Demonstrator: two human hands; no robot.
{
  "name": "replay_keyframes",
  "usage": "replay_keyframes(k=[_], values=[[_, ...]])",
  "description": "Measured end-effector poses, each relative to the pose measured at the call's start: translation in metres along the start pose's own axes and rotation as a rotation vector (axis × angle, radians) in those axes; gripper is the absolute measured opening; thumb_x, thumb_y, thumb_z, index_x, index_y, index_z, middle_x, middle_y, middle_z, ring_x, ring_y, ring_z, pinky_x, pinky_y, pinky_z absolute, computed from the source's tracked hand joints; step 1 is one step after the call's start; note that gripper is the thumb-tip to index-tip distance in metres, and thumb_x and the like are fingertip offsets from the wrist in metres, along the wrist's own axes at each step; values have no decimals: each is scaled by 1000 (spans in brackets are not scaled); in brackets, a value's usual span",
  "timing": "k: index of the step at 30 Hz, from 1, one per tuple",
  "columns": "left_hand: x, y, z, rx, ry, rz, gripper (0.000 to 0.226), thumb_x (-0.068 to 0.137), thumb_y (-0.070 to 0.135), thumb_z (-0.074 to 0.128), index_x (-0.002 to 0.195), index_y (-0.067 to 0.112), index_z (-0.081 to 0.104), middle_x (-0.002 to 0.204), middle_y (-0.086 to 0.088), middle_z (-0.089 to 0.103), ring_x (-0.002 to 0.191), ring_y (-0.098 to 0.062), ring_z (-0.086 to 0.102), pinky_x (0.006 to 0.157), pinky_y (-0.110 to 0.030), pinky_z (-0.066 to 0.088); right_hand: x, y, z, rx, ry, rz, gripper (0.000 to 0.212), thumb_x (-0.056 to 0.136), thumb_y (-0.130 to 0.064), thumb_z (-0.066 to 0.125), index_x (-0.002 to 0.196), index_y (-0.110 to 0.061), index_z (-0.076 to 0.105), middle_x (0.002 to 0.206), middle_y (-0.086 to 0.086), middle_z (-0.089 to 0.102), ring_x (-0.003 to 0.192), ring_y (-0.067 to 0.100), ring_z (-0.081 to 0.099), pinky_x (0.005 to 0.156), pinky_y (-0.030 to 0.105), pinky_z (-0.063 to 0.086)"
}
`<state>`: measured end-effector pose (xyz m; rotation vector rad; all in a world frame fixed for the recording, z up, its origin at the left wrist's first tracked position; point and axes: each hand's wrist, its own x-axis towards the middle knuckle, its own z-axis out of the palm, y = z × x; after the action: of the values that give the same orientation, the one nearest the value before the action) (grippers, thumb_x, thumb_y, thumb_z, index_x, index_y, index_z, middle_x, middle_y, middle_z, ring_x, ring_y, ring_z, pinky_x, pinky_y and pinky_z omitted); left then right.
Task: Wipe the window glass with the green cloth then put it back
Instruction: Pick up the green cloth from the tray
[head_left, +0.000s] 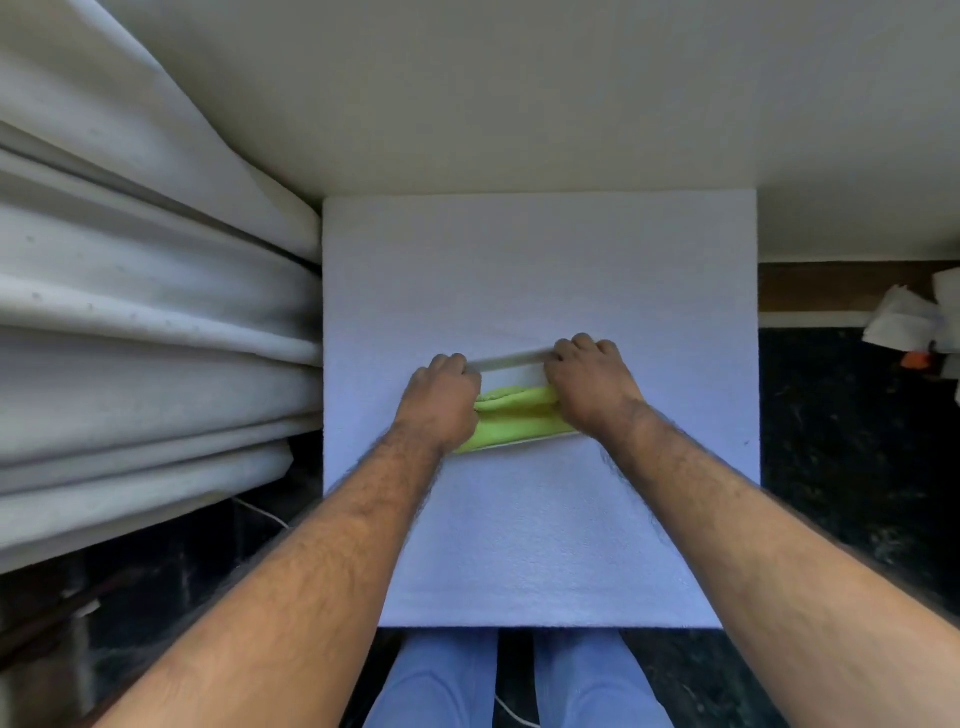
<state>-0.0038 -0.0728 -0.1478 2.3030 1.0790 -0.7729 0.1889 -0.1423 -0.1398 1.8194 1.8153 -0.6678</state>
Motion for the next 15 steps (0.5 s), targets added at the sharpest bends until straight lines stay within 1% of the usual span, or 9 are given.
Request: replay_keyframes(k=[2,5,6,7,8,10,11,12,15], values=[[-5,1,-15,-135,-19,-19,27,88,12,63,115,14,59,120,-6,57,113,-28,53,91,-38,47,-5,2,-12,86,-25,21,39,92,-4,54,130,-14,56,125,6,65,118,31,60,100,43,45],[-18,-2,-44,-339,-35,-66,27,87,8,61,104,22,45,100,-2,57,85,-24,53,62,-31,40,-20,9,-40,198,-26,51,45,91,0,55,133,-13,49,113,7,67,93,33,60,81,39,43],[-22,-2,-55,-382,-19,-83,29,87,7,60,105,24,44,96,-1,56,81,-24,53,59,-31,41,-24,13,-51,218,-18,56,45,91,-1,56,133,-15,51,115,7,67,93,32,61,77,37,42],[-28,-3,-71,-412,6,-96,33,88,6,59,110,26,45,98,-1,59,83,-26,57,62,-33,47,-30,17,-66,226,-11,60,43,92,-3,57,132,-18,56,118,6,66,98,32,64,75,36,42],[-35,-2,-89,-430,35,-102,41,88,6,59,121,28,47,106,-1,63,91,-29,61,71,-38,55,-37,22,-84,226,-3,62,39,92,-5,58,128,-20,61,120,5,66,105,32,66,74,35,43],[-48,0,-128,-425,86,-94,56,90,8,62,140,30,51,122,-4,67,110,-32,65,92,-44,58,-51,31,-124,232,33,75,28,93,-11,62,118,-22,70,119,6,68,110,34,68,73,36,46],[-52,0,-147,-418,119,-86,52,91,10,65,139,27,58,124,-5,70,115,-31,65,96,-44,58,-58,36,-144,240,58,86,23,93,-15,65,114,-22,71,117,7,70,110,34,69,74,37,49],[-59,0,-168,-417,163,-72,41,90,11,68,130,22,67,120,-7,73,114,-31,67,95,-44,58,-67,41,-169,245,96,93,20,92,-19,68,112,-22,73,115,8,72,110,35,70,76,38,53],[-87,4,-239,-483,307,-46,19,84,8,76,101,14,76,96,-8,77,94,-30,72,80,-41,61,-99,57,-243,230,216,107,19,90,-26,73,107,-19,75,111,11,75,109,35,70,81,39,57]])
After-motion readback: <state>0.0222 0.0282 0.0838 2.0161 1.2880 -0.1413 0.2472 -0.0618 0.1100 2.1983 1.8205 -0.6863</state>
